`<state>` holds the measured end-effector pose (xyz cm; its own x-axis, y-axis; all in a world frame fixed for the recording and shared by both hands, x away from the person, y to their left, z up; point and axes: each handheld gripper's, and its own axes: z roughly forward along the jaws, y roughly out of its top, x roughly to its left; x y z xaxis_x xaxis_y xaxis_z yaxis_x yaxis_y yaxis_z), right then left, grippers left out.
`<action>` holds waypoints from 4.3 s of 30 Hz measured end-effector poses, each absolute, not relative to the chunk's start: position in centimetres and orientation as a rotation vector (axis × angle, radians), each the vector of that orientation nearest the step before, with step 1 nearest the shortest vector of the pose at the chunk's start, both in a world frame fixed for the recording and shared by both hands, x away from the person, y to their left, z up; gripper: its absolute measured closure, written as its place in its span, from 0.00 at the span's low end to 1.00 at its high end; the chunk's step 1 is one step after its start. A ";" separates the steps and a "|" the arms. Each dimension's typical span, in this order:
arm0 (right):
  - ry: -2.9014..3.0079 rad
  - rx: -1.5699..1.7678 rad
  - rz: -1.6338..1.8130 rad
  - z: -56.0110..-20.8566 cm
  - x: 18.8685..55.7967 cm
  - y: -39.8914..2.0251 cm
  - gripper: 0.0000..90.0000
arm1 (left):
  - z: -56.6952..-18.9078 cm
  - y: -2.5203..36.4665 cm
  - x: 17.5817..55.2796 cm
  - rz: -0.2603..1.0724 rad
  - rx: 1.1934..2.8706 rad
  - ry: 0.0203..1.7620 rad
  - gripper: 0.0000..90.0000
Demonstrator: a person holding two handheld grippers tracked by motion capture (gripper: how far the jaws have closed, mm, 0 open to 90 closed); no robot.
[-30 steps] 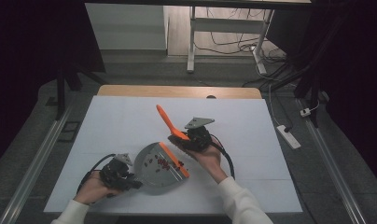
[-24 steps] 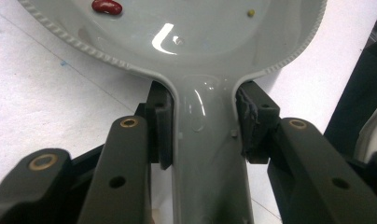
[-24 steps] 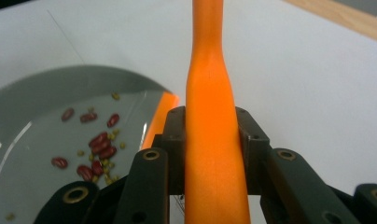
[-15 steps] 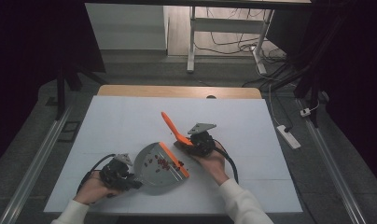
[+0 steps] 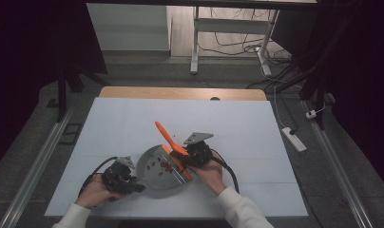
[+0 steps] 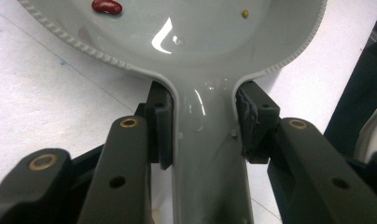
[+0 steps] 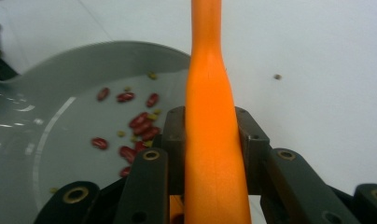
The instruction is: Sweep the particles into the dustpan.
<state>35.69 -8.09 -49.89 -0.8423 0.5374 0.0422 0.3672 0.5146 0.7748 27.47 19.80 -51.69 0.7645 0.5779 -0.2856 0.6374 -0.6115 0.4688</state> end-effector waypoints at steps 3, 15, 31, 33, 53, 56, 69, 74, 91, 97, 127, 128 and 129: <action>2.579 0.786 1.329 -49.7 35.5 -7.9 0.78 | -51.7 19.8 27.5 -0.141 2.398 0.910 0.69; 2.444 0.833 1.301 -48.4 36.7 -10.2 0.78 | -51.7 19.8 27.5 -0.140 2.401 0.909 0.69; 2.529 0.810 1.289 -50.1 35.1 -8.0 0.78 | -51.7 19.8 27.5 -0.141 2.401 0.909 0.69; 2.544 0.824 1.334 -50.0 35.1 -7.9 0.78 | -51.7 19.8 27.5 -0.142 2.402 0.910 0.69; 2.439 0.956 1.258 -49.9 36.8 -11.6 0.78 | -51.8 19.8 27.4 -0.139 2.398 0.911 0.69; 2.464 0.925 1.276 -50.4 35.4 -11.0 0.78 | -51.8 19.8 27.5 -0.143 2.398 0.910 0.69; 2.407 0.940 1.478 -49.2 35.2 -10.4 0.78 | -51.9 19.8 27.5 -0.140 2.401 0.913 0.69; 2.376 0.955 1.367 -49.3 35.4 -11.8 0.78 | -51.8 19.8 27.4 -0.138 2.396 0.910 0.69; 2.374 0.988 1.320 -50.9 32.7 -10.3 0.78 | -51.7 19.8 27.2 -0.133 2.397 0.910 0.69; 2.365 0.958 1.496 -49.7 32.5 -9.6 0.78 | -51.7 19.8 27.3 -0.138 2.396 0.908 0.69; 2.286 0.960 1.289 -48.7 41.8 -11.8 0.78 | -51.7 20.8 27.9 -0.081 2.315 0.999 0.69; 2.291 0.948 1.270 -48.7 42.3 -11.6 0.78 | -51.7 20.8 27.9 -0.081 2.314 0.998 0.69; 2.302 0.937 1.257 -48.7 42.8 -11.5 0.78 | -51.6 20.8 27.9 -0.081 2.315 0.997 0.69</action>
<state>42.79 -11.49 -48.71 -0.7178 0.6963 0.0055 0.3810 0.3862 0.8401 27.89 20.85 -51.65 0.7148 0.6396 -0.2830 0.6767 -0.5304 0.5106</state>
